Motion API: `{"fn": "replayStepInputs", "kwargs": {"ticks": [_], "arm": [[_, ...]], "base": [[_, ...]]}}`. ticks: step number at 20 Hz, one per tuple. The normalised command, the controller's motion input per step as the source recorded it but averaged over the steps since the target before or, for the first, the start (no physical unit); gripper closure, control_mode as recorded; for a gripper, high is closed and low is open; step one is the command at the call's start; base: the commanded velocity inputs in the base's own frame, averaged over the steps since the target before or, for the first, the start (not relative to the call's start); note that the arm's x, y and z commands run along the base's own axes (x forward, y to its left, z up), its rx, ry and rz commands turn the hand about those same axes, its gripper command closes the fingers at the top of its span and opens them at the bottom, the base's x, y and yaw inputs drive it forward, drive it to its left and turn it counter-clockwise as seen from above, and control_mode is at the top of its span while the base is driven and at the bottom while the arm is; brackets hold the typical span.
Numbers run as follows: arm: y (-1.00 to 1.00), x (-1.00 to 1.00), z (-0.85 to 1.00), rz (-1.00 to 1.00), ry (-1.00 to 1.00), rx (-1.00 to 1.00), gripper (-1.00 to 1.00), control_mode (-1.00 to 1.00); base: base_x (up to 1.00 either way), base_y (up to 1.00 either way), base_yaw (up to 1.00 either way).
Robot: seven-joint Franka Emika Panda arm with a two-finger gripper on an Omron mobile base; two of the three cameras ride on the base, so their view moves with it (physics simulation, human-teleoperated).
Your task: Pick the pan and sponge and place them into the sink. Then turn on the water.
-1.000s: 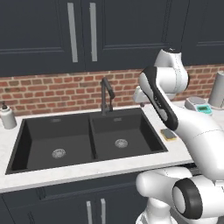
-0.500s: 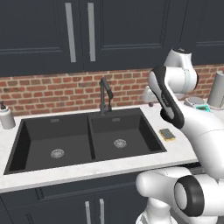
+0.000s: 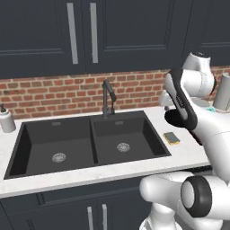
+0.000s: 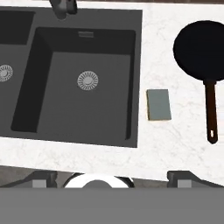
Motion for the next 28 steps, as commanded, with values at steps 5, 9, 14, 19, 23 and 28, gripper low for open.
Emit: {"fn": "replayStepInputs", "kwargs": {"ticks": [5,9,14,19,23,28], "arm": [[-0.54,0.00,-0.24,0.00,0.00,0.00,-1.00,-1.00],[-0.51,0.00,-0.26,0.00,0.00,-0.01,-1.00,-1.00],[-0.47,0.00,-0.25,0.00,0.00,-0.01,-1.00,-1.00],[-0.42,0.00,-0.21,0.00,0.00,0.00,-1.00,-1.00],[-0.43,0.00,-0.26,0.00,0.00,0.00,-1.00,-1.00],[-0.30,0.00,-0.23,0.00,0.03,-0.02,-1.00,-1.00]], "base": [[0.00,0.00,0.00],[0.00,0.00,0.00],[0.00,0.00,0.00],[0.00,0.00,0.00],[0.00,0.00,0.00],[0.00,0.00,0.00]]}}
